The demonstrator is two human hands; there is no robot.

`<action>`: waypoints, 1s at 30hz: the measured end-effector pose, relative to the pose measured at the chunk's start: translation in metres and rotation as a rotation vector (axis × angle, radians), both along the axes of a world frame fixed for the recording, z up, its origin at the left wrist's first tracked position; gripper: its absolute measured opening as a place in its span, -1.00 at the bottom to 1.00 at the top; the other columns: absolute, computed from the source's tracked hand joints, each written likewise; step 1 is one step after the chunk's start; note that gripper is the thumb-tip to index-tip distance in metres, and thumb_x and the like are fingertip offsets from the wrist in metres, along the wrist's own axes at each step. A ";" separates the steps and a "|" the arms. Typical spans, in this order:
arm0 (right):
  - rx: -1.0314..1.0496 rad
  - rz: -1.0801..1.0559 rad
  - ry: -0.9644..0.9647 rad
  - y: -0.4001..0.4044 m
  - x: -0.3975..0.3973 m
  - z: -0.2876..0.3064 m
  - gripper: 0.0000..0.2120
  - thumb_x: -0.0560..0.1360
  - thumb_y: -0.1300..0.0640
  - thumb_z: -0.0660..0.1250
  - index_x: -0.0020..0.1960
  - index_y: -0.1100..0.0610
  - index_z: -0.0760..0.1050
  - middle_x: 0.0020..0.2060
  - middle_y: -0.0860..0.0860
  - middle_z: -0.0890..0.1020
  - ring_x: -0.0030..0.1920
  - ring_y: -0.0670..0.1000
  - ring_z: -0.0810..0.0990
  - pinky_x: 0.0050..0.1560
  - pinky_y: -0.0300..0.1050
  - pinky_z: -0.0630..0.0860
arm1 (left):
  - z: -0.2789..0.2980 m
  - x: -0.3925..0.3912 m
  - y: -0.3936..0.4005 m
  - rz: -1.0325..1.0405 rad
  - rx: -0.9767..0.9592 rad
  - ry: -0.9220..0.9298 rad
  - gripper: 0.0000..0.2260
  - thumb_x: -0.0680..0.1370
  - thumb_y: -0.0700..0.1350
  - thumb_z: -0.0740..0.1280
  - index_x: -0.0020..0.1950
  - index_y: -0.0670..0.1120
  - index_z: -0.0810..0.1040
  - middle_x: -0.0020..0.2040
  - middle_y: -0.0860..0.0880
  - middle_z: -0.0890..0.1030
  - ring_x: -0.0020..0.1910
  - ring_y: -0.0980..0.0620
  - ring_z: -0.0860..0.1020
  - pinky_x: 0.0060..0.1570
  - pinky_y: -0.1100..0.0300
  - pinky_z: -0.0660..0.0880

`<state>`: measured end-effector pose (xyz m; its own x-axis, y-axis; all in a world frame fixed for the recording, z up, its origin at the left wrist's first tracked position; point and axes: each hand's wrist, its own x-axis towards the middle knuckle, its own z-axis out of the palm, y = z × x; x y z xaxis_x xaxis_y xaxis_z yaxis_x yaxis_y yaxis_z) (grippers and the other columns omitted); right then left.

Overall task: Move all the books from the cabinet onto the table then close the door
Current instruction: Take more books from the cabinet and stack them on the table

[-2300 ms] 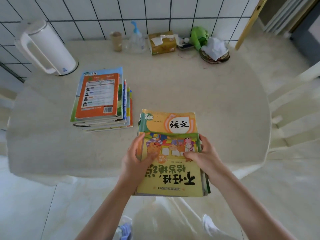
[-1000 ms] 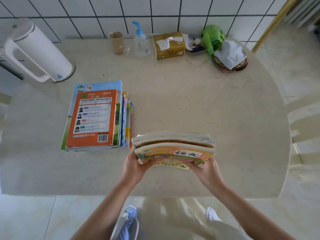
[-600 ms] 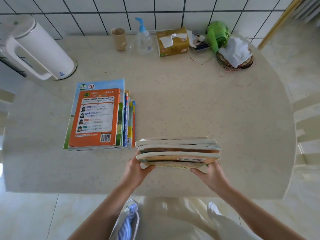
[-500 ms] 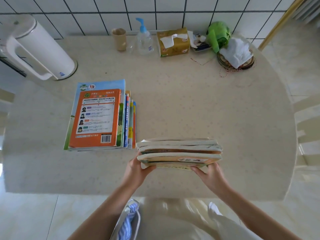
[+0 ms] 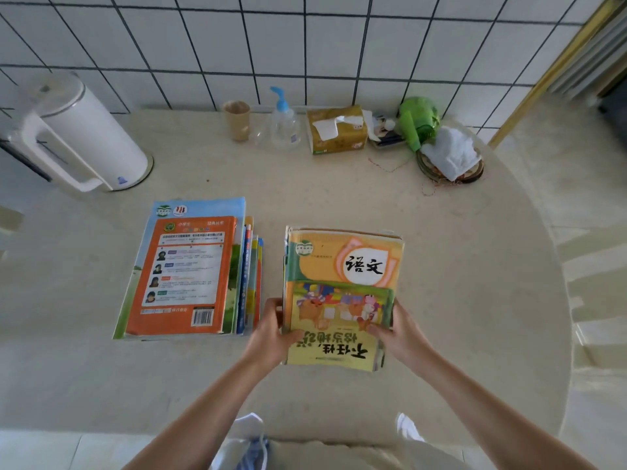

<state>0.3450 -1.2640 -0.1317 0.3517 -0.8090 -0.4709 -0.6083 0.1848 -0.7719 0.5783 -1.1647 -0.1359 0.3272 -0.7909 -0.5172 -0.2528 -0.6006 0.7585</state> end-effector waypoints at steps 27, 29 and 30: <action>0.248 0.048 0.182 -0.062 0.074 -0.057 -0.46 0.26 -0.14 0.35 0.21 -0.06 0.38 0.12 -0.05 0.53 0.15 0.02 0.54 0.16 0.10 0.54 | -0.049 0.003 -0.070 0.406 0.384 0.012 -0.04 0.37 -0.32 0.33 0.46 0.30 -0.19 0.35 -0.11 0.42 0.24 -0.18 0.50 0.14 -0.20 0.53; 0.225 0.043 0.164 -0.057 0.078 -0.035 -0.51 0.37 -0.07 0.36 0.26 -0.02 0.35 0.15 -0.04 0.53 0.18 0.02 0.51 0.20 0.08 0.49 | -0.034 -0.002 -0.066 0.436 0.299 -0.014 -0.19 0.40 -0.30 0.35 0.45 0.23 0.03 0.26 -0.06 0.48 0.18 -0.11 0.51 0.10 -0.16 0.55; 0.206 0.028 0.157 -0.052 0.080 -0.018 -0.56 0.44 -0.02 0.36 0.27 0.02 0.35 0.15 -0.03 0.53 0.18 0.02 0.50 0.19 0.05 0.49 | -0.028 -0.005 -0.063 0.436 0.255 -0.035 -0.28 0.42 -0.31 0.35 0.43 0.16 0.11 0.21 -0.04 0.50 0.16 -0.09 0.52 0.10 -0.15 0.56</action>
